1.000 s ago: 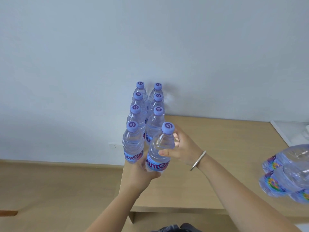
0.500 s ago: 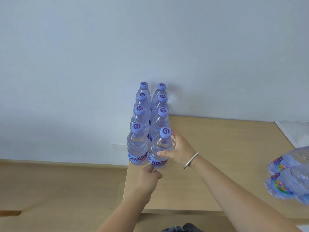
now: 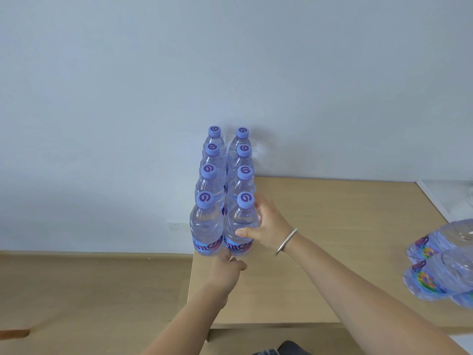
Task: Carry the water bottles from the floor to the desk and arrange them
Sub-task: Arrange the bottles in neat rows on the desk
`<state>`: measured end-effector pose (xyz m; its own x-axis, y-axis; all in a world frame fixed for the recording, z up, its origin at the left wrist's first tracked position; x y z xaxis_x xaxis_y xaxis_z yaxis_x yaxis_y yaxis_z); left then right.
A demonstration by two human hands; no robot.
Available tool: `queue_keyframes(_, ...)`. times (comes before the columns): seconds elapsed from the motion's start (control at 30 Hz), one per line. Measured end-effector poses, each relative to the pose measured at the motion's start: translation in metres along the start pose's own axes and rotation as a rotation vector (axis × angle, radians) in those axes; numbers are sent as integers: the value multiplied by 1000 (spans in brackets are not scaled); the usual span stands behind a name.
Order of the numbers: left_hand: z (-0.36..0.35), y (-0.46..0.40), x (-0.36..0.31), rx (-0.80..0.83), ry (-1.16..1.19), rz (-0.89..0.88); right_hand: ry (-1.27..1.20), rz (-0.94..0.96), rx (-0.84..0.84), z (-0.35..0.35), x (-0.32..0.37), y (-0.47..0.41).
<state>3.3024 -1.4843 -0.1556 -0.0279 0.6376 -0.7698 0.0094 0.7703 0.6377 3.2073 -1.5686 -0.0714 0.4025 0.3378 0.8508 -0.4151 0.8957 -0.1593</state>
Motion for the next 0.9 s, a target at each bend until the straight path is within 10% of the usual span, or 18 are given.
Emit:
queue_keyframes(0.37, -39, 7, 10, 31, -152, 100, -49, -125, -99, 24, -19, 36)
queue_keyframes(0.9, -251, 4, -18, 415, -738, -143, 494, -288, -1316, 263, -27, 259)
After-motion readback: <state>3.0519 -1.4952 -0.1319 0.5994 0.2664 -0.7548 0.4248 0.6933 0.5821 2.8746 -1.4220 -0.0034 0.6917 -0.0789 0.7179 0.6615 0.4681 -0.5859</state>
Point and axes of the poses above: each hand's wrist, its own y-axis away from the middle knuckle, its own z-axis out of the back of the hand, x = y × z, the point moved 6 cm from there along -y, towards the middle knuckle, and after that the axes turned 8 degrees about z, right-handed, at the moved point
